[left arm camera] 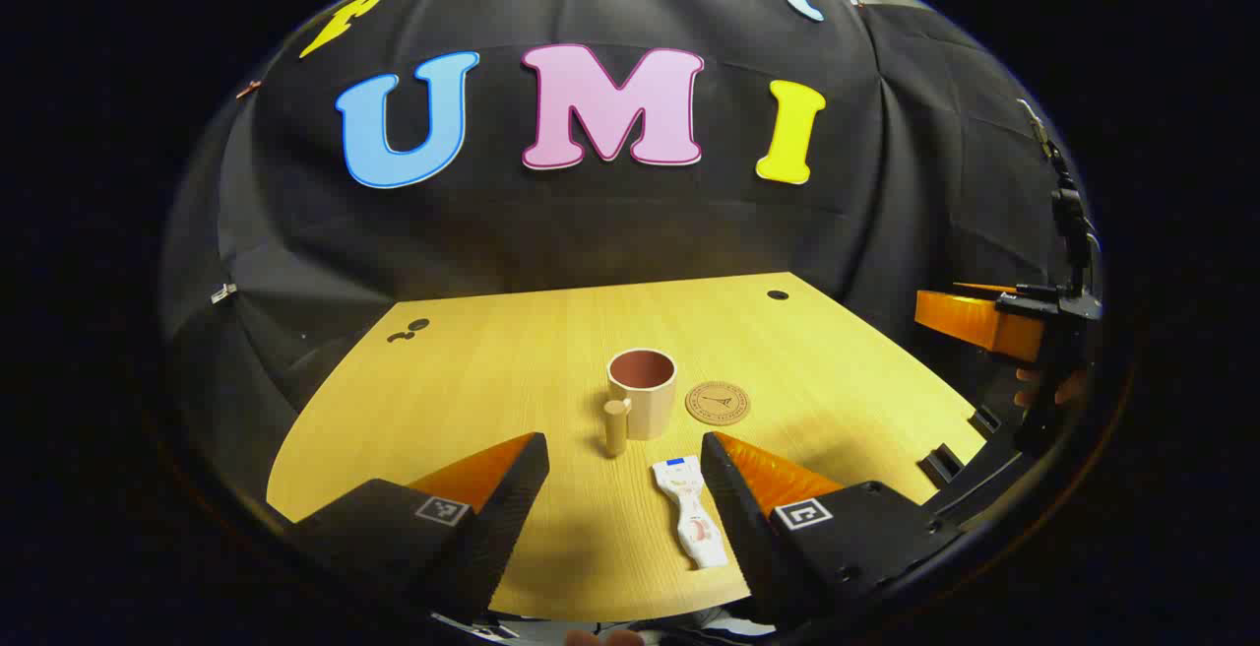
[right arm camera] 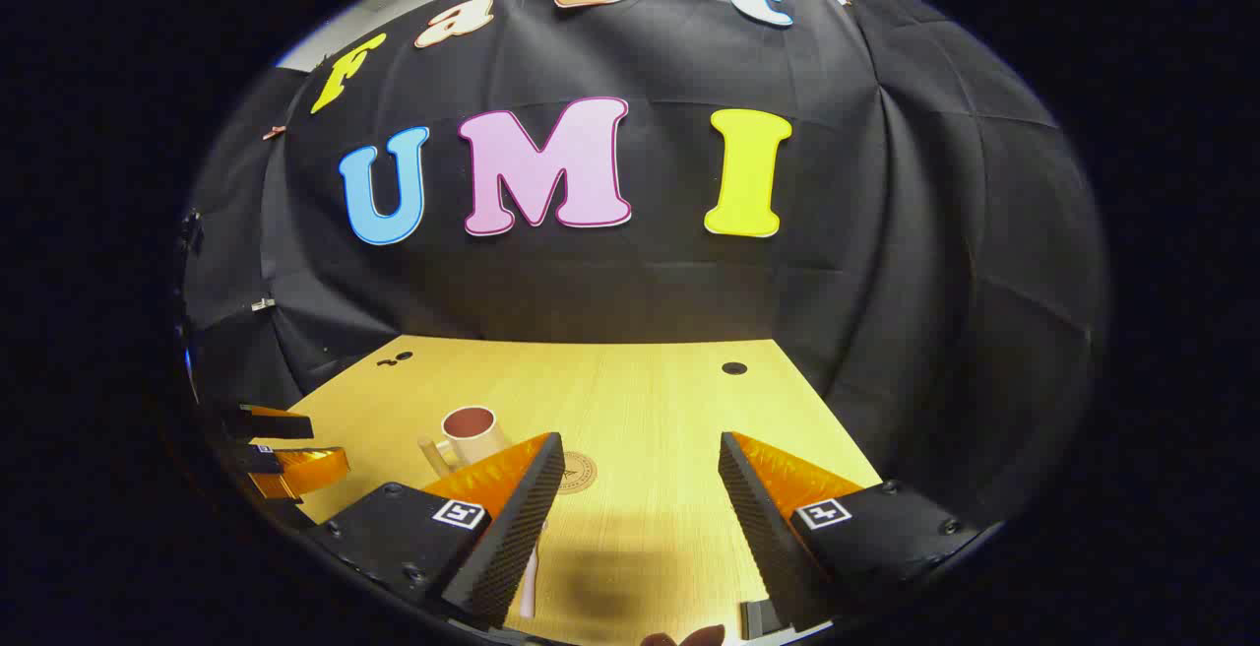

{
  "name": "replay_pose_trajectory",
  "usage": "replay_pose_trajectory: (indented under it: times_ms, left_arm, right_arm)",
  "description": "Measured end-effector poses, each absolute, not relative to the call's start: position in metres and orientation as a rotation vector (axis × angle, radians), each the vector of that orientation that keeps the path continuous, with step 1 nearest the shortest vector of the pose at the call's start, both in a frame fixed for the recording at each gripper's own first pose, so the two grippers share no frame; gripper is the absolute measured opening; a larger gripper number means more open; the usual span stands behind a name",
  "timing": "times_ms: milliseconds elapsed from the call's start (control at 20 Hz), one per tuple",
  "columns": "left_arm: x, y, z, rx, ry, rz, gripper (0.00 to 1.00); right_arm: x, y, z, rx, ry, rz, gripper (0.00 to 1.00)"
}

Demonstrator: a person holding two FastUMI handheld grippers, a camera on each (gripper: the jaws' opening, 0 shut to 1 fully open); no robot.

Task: Put the toothbrush and toothpaste on the desktop into the cup, then pick up the cup and place it on the coaster on the desktop.

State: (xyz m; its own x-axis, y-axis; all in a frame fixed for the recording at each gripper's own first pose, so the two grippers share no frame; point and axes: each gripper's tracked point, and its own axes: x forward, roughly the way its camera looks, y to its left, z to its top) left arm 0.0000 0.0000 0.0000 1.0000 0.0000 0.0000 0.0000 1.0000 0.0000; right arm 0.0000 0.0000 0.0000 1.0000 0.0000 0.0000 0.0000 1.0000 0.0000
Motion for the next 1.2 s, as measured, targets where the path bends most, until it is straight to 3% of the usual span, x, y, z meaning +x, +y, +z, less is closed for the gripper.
replay_pose_trajectory:
  times_ms: [800,1200]
  left_arm:
    - [0.023,-0.015,-0.011,-0.03,0.079,-0.031,0.96]
    - [0.058,-0.048,-0.062,-0.065,0.315,-0.105,0.97]
  right_arm:
    - [0.008,-0.015,-0.009,0.004,0.033,-0.011,0.97]
    - [0.006,-0.033,-0.016,-0.001,0.053,-0.045,0.97]
